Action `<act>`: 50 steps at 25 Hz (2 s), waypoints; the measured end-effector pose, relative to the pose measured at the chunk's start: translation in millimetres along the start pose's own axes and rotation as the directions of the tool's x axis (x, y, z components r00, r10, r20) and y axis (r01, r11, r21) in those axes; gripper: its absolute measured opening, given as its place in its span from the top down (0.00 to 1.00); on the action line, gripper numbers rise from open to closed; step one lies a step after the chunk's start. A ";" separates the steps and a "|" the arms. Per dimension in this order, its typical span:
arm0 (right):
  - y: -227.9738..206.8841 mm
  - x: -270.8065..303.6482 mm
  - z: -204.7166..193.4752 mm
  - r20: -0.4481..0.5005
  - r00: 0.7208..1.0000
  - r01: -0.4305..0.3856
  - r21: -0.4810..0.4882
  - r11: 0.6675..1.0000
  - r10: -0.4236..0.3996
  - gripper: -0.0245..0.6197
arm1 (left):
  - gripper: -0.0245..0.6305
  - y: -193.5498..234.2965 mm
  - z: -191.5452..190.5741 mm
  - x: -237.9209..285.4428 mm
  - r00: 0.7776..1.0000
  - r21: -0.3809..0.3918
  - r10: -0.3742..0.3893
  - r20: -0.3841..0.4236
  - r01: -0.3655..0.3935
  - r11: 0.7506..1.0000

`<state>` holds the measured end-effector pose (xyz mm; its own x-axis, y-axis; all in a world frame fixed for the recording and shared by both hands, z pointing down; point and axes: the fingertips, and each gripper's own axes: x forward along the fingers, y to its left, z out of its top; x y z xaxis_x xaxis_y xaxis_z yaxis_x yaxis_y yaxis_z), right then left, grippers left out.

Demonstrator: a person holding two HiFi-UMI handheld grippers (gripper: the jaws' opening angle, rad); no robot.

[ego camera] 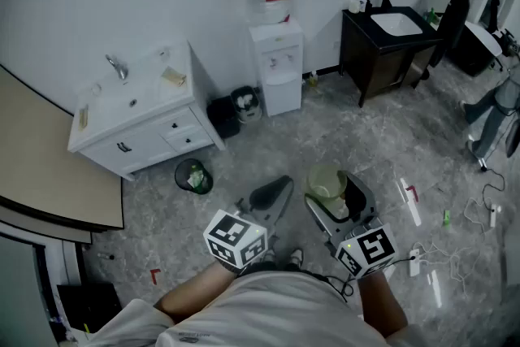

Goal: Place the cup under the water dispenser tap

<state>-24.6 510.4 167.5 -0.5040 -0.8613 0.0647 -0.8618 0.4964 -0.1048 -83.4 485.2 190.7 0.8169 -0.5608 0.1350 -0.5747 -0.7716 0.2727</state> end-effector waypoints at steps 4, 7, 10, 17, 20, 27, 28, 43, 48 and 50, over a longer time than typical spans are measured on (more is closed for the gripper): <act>-12.3 5.2 -1.5 0.011 1.000 -0.003 -0.007 1.000 0.003 0.46 | 0.92 4.1 -1.3 13.3 1.000 0.011 0.002 0.005 -0.002 1.000; -21.0 5.7 -2.5 0.012 1.000 0.001 -0.005 1.000 -0.001 0.46 | 0.92 4.0 -1.1 22.3 1.000 0.021 -0.001 0.006 0.001 1.000; -27.4 7.4 -6.1 0.012 1.000 -0.001 0.015 1.000 0.001 0.46 | 0.92 5.2 -5.8 29.9 1.000 0.021 -0.013 -0.002 0.014 1.000; -48.4 10.1 -6.5 0.025 0.999 -0.021 0.047 0.999 0.020 0.46 | 0.92 9.8 -13.8 50.9 1.000 0.011 -0.008 -0.014 0.008 1.000; -61.6 18.7 -7.1 0.029 0.999 -0.018 0.044 0.999 0.017 0.46 | 0.92 16.4 -14.8 60.7 1.000 0.011 0.004 -0.013 -0.004 1.000; -92.9 75.5 -3.6 0.029 0.999 -0.025 0.044 0.999 0.024 0.46 | 0.92 64.5 -2.9 88.8 0.999 0.006 0.034 -0.006 -0.034 0.999; -98.0 85.8 -3.8 0.028 0.999 -0.026 0.045 0.999 0.025 0.46 | 0.92 74.2 -1.4 94.3 0.999 0.004 0.036 -0.005 -0.036 0.999; -198.8 323.9 8.6 0.017 0.997 0.077 0.065 0.995 -0.078 0.46 | 0.92 298.4 61.0 208.9 1.000 0.006 -0.014 -0.017 0.015 1.000; -241.2 378.9 7.4 0.018 0.994 0.107 0.061 0.992 -0.108 0.46 | 0.92 349.8 75.1 252.4 1.000 0.004 -0.022 -0.006 0.022 1.000; -261.2 401.0 3.5 0.019 0.993 0.115 0.055 0.992 -0.117 0.46 | 0.92 368.6 77.6 272.9 1.000 0.003 -0.020 0.005 0.020 1.000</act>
<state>-1.4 35.0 217.3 -0.3989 -0.9152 0.0576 -0.9096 0.3869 -0.1514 -76.1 24.5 254.1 0.8279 -0.5469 0.1248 -0.5586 -0.7835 0.2723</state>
